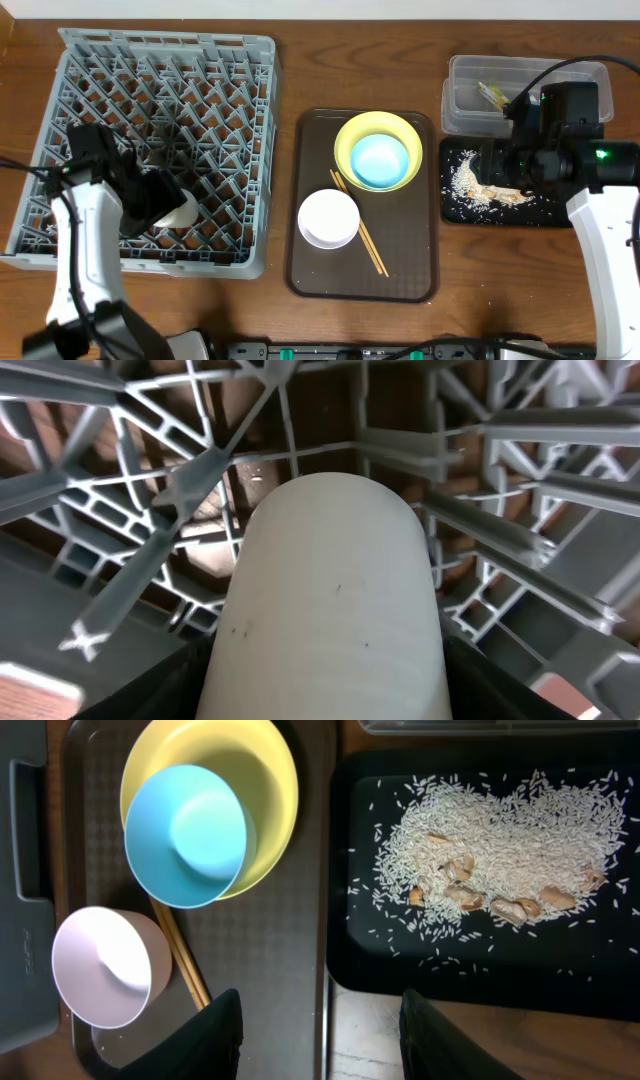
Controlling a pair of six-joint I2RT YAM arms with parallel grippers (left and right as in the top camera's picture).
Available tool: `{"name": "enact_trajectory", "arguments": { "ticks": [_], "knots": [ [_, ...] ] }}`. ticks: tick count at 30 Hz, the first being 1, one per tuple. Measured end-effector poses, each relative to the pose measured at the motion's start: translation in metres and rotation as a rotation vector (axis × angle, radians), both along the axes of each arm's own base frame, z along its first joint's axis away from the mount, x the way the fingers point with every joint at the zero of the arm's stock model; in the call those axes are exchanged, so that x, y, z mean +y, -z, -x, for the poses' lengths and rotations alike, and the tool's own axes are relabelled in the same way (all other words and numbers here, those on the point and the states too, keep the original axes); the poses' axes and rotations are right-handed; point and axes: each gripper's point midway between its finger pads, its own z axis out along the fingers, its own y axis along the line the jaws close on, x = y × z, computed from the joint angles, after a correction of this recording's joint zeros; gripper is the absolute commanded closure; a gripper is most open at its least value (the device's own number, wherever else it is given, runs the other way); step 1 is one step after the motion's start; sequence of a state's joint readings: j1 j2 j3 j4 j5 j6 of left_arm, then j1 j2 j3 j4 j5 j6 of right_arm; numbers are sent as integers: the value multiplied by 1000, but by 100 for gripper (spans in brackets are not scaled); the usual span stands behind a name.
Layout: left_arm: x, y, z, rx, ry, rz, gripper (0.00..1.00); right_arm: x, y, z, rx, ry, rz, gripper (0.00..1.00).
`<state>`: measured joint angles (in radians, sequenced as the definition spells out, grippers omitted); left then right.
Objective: Sort waste into correct bins and load items into the dishwasher
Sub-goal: 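Lower the white cup upside down into the dish rack, release, then reach the left gripper to the pink-white cup on the tray and grasp it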
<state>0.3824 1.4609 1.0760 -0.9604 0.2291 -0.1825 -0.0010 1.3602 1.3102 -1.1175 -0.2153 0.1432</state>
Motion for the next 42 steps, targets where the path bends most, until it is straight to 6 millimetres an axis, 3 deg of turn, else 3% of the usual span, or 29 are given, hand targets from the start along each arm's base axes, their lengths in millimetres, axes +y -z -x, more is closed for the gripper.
{"name": "enact_trajectory", "arguments": {
  "ticks": [6, 10, 14, 18, 23, 29, 32, 37, 42],
  "knots": [
    [1, 5, -3, 7, 5, 2, 14, 0, 0, 0, 0, -2, 3, 43],
    [3, -10, -9, -46, 1, -19, 11, -1, 0, 0, 1, -6, 6, 21],
    [2, -45, -16, -159, 17, -66, 10, -1, 1, 1, 2, -10, 11, 17],
    [-21, -72, -17, -246, 89, -84, 9, -1, 1, 1, 2, -8, 11, 3],
    [-78, -78, -21, -277, 285, -62, 9, -1, 0, 1, -1, -14, 12, 1],
    [-167, -74, -19, -300, 583, -6, 9, -3, 0, 0, -2, 0, 15, 1],
    [-208, -69, -16, -310, 710, 30, 15, -5, 1, 0, 5, 22, 20, 1],
    [-266, -49, -4, -286, 884, 72, 17, -6, 3, 3, 21, 35, 22, 1],
    [-308, -8, 18, -176, 1026, 78, 21, -6, 3, 5, 29, 41, 21, 1]
  ]
}}
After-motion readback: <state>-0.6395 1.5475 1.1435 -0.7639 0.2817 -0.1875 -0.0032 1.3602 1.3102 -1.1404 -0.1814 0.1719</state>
